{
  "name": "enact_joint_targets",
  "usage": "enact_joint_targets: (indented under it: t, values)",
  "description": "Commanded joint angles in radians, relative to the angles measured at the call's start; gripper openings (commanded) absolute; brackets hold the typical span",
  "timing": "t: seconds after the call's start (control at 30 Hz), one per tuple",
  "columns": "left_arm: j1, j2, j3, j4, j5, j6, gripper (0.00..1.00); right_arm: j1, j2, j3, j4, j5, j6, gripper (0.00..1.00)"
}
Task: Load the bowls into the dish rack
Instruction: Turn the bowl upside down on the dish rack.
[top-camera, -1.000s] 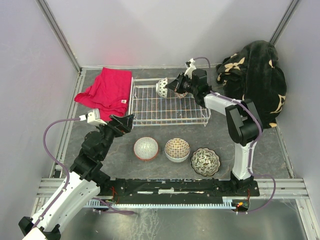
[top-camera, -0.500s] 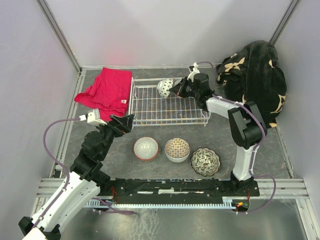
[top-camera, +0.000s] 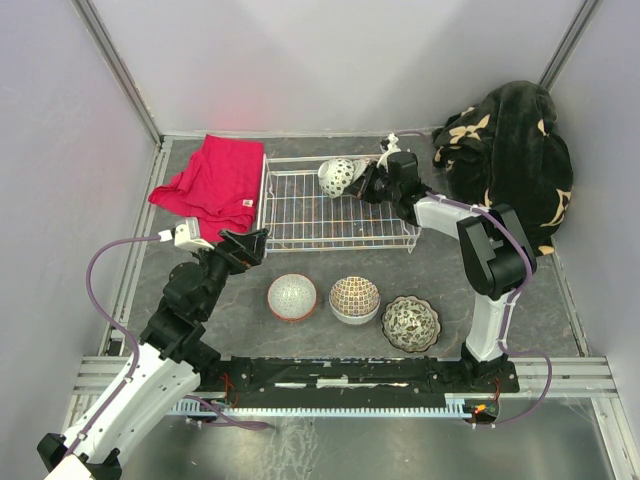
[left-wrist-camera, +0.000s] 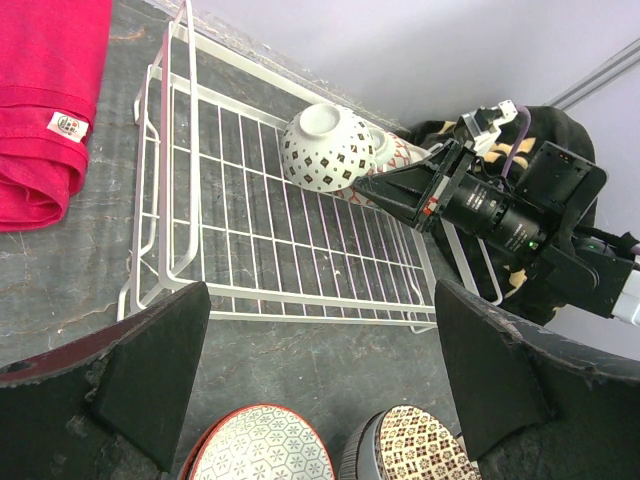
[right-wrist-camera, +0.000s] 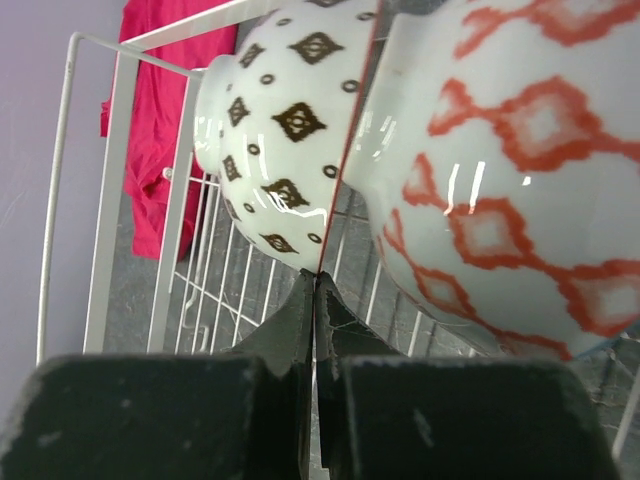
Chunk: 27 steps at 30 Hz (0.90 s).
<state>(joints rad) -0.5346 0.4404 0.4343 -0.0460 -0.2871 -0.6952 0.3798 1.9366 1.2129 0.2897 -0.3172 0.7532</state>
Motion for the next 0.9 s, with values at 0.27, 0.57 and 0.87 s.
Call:
enact_joint_targets:
  t: [0.27,0.57,0.87]
  values:
    - [-0.003,-0.005,-0.003,0.051,-0.011,0.018,0.99,-0.009,-0.055,-0.009,-0.019,0.091,-0.021,0.14]
    - [-0.003,-0.01,-0.003,0.051,-0.009,0.016,0.99,0.001,-0.131,-0.041,-0.021,0.077,-0.025,0.35]
    - [-0.003,-0.011,-0.003,0.051,-0.003,0.013,0.99,0.039,-0.297,-0.108,-0.126,0.12,-0.051,0.54]
